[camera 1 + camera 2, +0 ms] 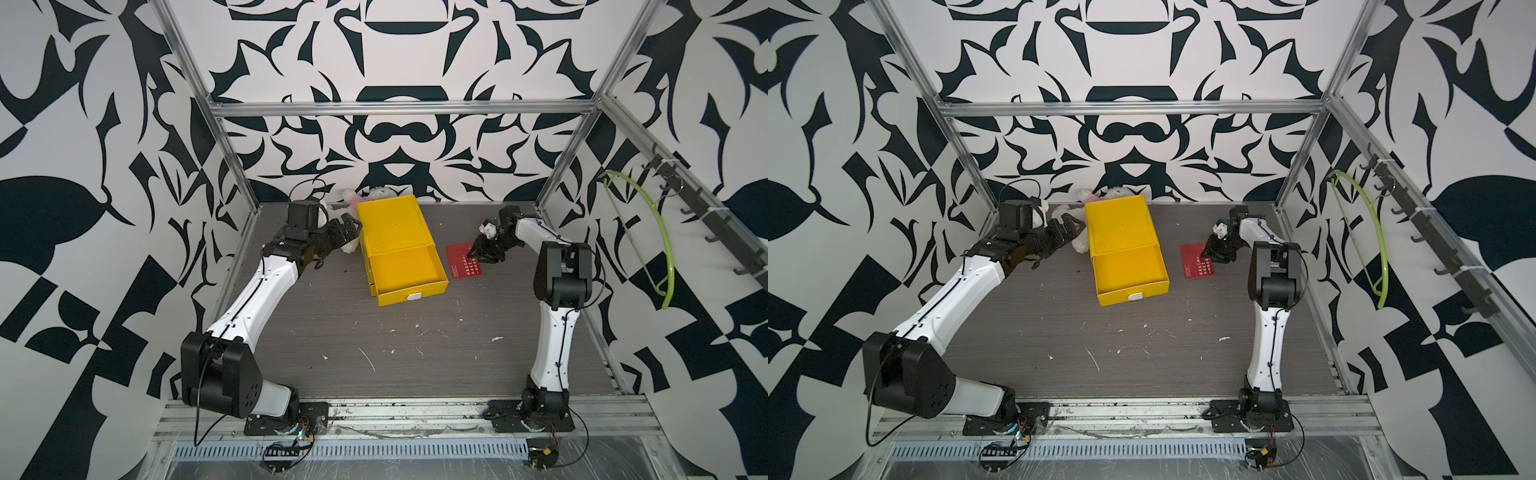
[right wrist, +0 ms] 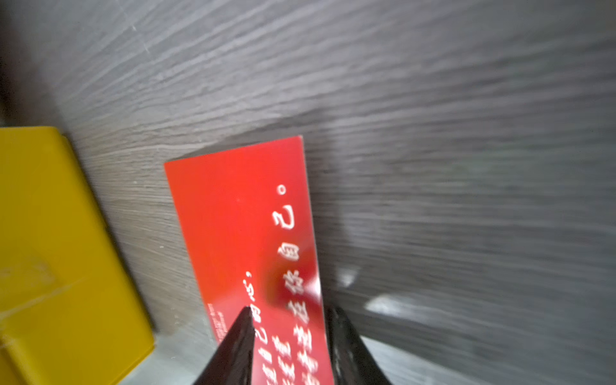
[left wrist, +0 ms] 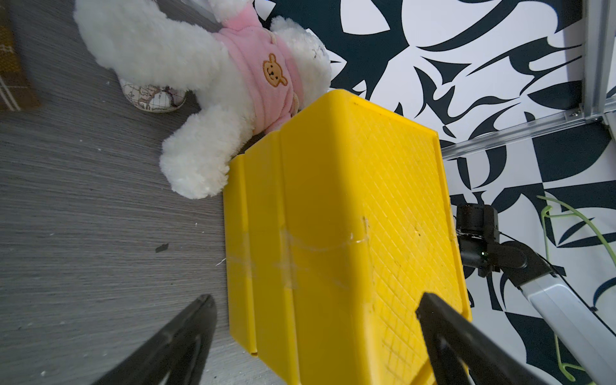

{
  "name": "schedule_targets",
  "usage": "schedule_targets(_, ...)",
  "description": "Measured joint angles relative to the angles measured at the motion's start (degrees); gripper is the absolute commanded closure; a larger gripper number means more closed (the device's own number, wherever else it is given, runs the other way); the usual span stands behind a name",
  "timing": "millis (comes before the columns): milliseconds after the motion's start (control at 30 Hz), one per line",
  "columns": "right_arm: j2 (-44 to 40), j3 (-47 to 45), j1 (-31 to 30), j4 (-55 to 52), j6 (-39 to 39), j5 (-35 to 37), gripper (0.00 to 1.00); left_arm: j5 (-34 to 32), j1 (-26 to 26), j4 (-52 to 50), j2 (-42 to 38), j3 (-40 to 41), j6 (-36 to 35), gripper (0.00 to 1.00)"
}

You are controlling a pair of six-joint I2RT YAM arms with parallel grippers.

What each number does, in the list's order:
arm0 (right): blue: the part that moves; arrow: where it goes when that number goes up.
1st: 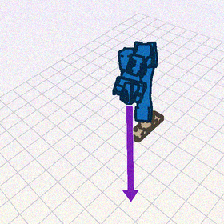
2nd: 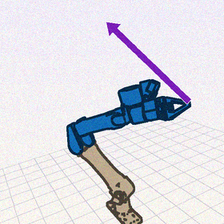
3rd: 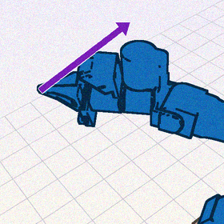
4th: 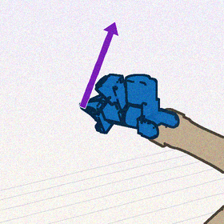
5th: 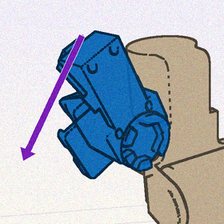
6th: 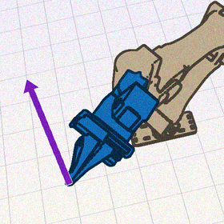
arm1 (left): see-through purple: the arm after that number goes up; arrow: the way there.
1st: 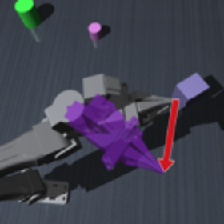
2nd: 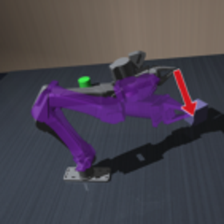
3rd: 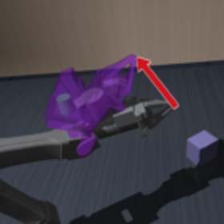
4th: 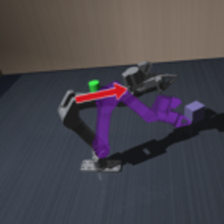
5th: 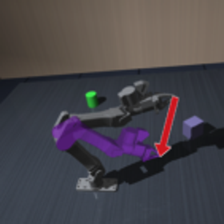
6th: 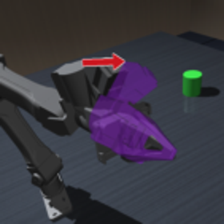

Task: Take the postcards out of the drawer
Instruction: Place the postcard at the center of the board, then close the drawer of the storage box.

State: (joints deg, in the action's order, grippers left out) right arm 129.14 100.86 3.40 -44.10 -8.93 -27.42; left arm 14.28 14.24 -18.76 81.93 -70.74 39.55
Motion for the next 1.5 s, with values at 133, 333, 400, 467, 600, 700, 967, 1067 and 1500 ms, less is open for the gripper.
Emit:
schedule_targets(133,-3.69,-2.05,0.00,0.20,-0.66,5.75,0.56,-0.37,0.00,-0.09,0.48,-0.07,-0.42,0.01)
schedule_targets(333,-20.13,-11.08,-0.72,1.29,-2.62,12.02,0.57,0.11,-0.04,-0.39,5.60,-2.45,-0.90,0.00)
schedule_targets(400,-27.12,-14.84,-2.12,2.23,-3.15,13.99,0.62,0.76,-0.04,-0.42,7.52,-3.45,-0.85,0.00)
schedule_targets(467,-34.25,-19.10,-5.03,3.04,-4.00,16.09,0.78,1.95,-0.04,-0.22,9.27,-4.72,-0.79,0.00)
schedule_targets(600,-44.94,-26.40,-11.67,3.37,-5.25,18.58,1.00,3.56,-0.04,0.72,10.78,-6.08,-0.35,0.00)
schedule_targets(700,-51.58,-31.67,-15.54,3.08,-6.51,19.65,1.00,4.46,0.04,1.53,11.10,-6.16,0.07,0.00)
schedule_targets(967,-64.70,-38.10,-27.32,1.60,-10.23,18.43,1.00,5.97,1.86,2.99,12.37,-7.76,1.01,0.00)
schedule_targets(1067,-67.82,-40.61,-31.15,3.61,-12.72,16.06,1.00,6.43,2.93,3.56,13.40,-8.59,1.11,0.03)
schedule_targets(1500,-62.86,-45.57,-47.58,17.55,-20.76,12.46,1.00,5.64,4.46,4.39,16.09,-8.85,1.33,0.11)
